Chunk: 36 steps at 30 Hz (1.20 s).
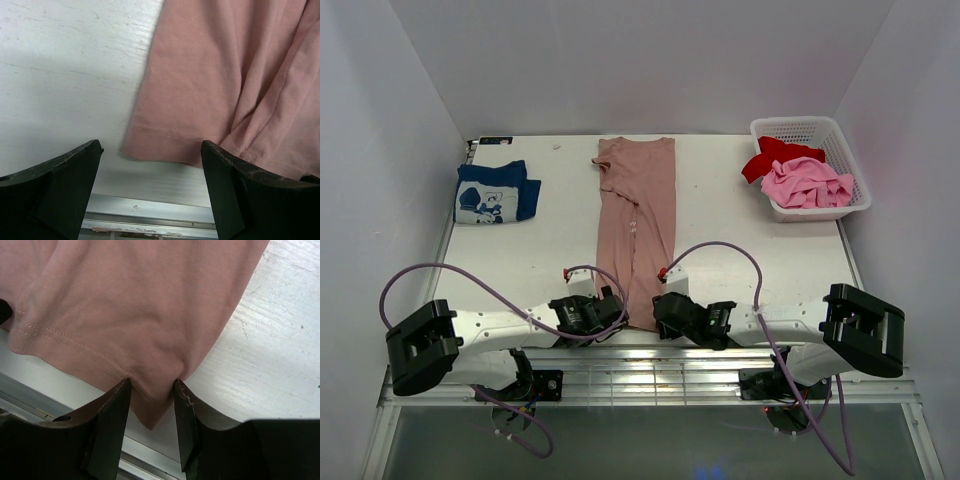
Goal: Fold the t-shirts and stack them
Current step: Fold the tshirt
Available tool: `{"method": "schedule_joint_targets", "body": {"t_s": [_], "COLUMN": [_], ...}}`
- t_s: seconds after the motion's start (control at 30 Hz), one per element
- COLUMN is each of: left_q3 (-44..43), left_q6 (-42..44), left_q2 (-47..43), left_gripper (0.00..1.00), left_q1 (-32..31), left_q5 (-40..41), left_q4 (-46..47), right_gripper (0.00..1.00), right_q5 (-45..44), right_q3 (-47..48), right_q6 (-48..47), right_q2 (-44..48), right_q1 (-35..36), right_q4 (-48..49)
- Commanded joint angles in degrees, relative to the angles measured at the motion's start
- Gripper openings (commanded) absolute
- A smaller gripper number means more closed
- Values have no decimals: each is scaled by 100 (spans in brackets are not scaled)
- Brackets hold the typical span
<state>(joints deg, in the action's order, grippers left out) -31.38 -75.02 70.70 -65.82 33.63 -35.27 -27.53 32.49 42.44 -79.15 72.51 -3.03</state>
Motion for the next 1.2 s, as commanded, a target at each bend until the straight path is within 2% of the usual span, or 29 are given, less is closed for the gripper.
{"method": "schedule_joint_targets", "body": {"t_s": [0.0,0.27,0.47,0.63,0.7,0.87,0.97,1.0,1.07,1.1,1.17], "left_q3": [378,422,439,422,413,395,369,343,316,299,264], "left_q6": [-320,-381,-364,-329,-302,-258,-215,-214,-171,-153,-74], "left_q2": [348,612,577,603,630,665,709,752,796,849,876], "left_gripper": [92,86,74,51,46,26,20,18,10,0,0], "left_q1": [17,8,8,8,8,8,8,8,8,8,8], "left_q5": [-295,-392,-427,-418,-427,-418,-392,-392,-383,-374,-357], "left_q4": [-552,-472,-472,-455,-446,-420,-393,-393,-376,-358,-323], "right_gripper": [45,40,40,39,39,39,31,21,10,8,8], "right_q5": [72,81,72,28,2,-16,2,19,46,55,46], "right_q3": [47,100,100,161,179,205,231,249,275,284,328], "right_q6": [81,116,186,186,186,213,213,204,204,195,195], "right_q2": [-223,-293,-294,-293,-302,-381,-443,-469,-557,-583,-636], "right_q1": [61,105,132,158,176,176,176,176,176,176,176], "right_q4": [-260,-356,-427,-506,-532,-594,-603,-603,-611,-611,-637]}}
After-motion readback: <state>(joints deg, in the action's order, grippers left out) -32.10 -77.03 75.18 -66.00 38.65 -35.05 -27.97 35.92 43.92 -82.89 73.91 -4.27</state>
